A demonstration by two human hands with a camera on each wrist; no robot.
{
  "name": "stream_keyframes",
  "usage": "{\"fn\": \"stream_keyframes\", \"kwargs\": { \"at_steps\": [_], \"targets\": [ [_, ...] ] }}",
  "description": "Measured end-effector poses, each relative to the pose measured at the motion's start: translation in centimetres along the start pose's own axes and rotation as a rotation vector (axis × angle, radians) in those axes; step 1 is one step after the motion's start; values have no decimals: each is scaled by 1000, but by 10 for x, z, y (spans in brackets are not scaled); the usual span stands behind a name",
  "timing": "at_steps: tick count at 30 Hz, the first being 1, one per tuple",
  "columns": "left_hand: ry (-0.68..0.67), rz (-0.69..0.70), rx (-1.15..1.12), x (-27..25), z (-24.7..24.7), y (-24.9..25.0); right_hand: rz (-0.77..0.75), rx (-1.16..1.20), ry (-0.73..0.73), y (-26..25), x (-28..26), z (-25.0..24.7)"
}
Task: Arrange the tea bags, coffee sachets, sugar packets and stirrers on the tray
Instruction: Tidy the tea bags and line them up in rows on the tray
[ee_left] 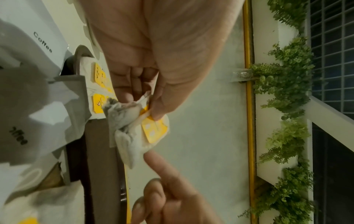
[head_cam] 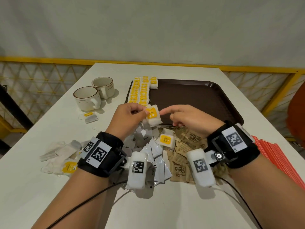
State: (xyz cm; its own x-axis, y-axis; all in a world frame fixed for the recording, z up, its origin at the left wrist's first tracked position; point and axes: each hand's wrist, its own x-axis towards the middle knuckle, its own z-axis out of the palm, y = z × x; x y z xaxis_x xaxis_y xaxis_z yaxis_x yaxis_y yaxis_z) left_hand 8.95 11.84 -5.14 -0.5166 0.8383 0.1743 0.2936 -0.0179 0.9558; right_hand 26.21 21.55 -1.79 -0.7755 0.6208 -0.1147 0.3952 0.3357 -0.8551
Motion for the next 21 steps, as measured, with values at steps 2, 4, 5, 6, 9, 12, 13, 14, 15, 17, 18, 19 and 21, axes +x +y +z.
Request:
{"fn": "stream_keyframes", "kwargs": {
  "at_steps": [2,4,5,6,9,12,13,14,15,17,18,19,21],
  "targets": [
    [1,0,-1,0,-2,-1,-48,-108,-43,1,-9,-12],
    [10,2,2,1,-2,0,-67,-234,-113,0,-14,-17],
    [14,3,5,1,-3,0,-70,-296,-149,1,-15,-16],
    [16,5,7,1,-3,0,-71,-352,-181,1,-14,-13],
    [17,3,16,1,-4,-1,-61,-504,-210,6,-6,-1],
    [14,0,23,1,-5,-2,-28,-672,-189,11,5,9],
    [13,-1,25,1,-5,-2,-12,-708,-196,11,6,11],
    [12,-2,26,1,-6,-3,-2,-725,-206,11,7,13],
    [12,-4,26,1,-6,-3,2,-725,-213,11,7,14],
    [14,-7,27,1,-6,-3,-28,-680,-212,12,7,15],
    [15,-8,29,1,-6,-2,-52,-647,-205,13,7,15],
    [17,-9,30,1,-5,-2,-67,-612,-193,13,7,13],
    [15,-9,29,0,-5,-2,-74,-513,-156,11,4,6]
  ]
}}
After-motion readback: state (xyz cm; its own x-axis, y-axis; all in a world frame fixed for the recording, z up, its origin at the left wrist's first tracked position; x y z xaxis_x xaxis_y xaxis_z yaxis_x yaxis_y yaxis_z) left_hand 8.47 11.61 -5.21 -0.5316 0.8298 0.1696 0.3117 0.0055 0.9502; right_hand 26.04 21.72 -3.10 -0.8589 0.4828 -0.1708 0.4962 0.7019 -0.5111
